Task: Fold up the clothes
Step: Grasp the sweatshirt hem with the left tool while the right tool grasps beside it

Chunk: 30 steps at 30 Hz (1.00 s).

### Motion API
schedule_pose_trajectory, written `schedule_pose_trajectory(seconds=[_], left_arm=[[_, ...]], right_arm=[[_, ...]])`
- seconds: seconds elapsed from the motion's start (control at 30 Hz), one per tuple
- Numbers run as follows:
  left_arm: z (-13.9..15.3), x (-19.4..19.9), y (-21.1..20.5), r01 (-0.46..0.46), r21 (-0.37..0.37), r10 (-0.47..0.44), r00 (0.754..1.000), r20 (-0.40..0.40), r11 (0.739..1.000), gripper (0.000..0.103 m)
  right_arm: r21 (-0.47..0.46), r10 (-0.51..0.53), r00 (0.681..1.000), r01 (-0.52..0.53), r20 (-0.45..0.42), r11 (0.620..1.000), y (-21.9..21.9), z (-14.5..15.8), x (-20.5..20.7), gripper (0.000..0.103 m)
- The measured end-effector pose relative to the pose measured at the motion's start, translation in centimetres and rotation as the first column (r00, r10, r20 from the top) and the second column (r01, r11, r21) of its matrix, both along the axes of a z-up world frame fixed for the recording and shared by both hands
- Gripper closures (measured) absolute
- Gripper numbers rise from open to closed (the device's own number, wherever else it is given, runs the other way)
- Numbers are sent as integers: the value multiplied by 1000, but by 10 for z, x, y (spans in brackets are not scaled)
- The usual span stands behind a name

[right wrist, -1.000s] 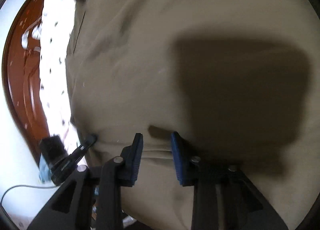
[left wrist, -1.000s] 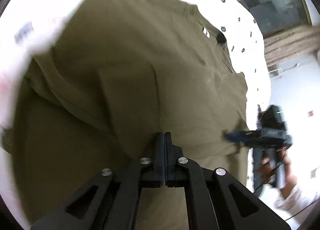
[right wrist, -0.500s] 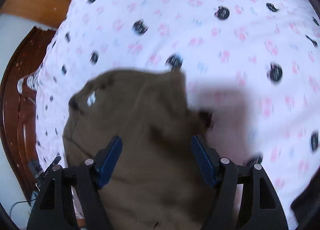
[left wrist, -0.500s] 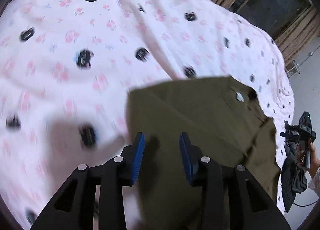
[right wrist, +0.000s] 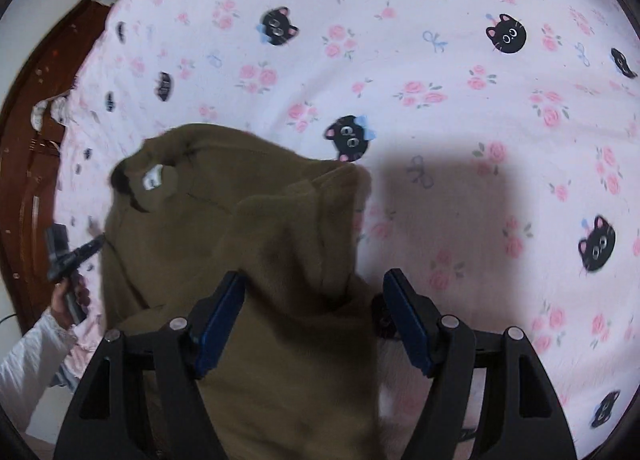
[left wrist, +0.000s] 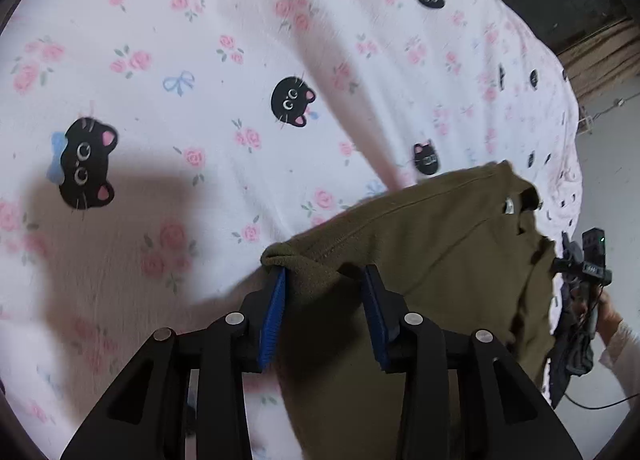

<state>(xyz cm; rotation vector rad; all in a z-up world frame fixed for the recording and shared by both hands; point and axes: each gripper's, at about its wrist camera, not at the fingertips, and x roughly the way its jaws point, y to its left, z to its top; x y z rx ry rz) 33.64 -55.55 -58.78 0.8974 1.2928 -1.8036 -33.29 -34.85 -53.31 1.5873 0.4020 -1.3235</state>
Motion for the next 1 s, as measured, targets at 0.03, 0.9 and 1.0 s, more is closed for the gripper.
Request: schedule_pose_trajectory(seconds=[0.03,0.9,1.0], left_arm=[[-2,-1,-1,6,-6,-6,1000,3,1000,69],[29,-2,1,49,-84,-59,991,-118,995,91],[43,0,5,56,-109,-68,992,-103,992,91]], right_arm=[[4,-7,1000,7,1,1000,-2,-3,-2,29],[-67,-40,996,46,77,997,-34,-3,-24,88],[-99,-50,995,59,85,993,-26,10,-25,89]])
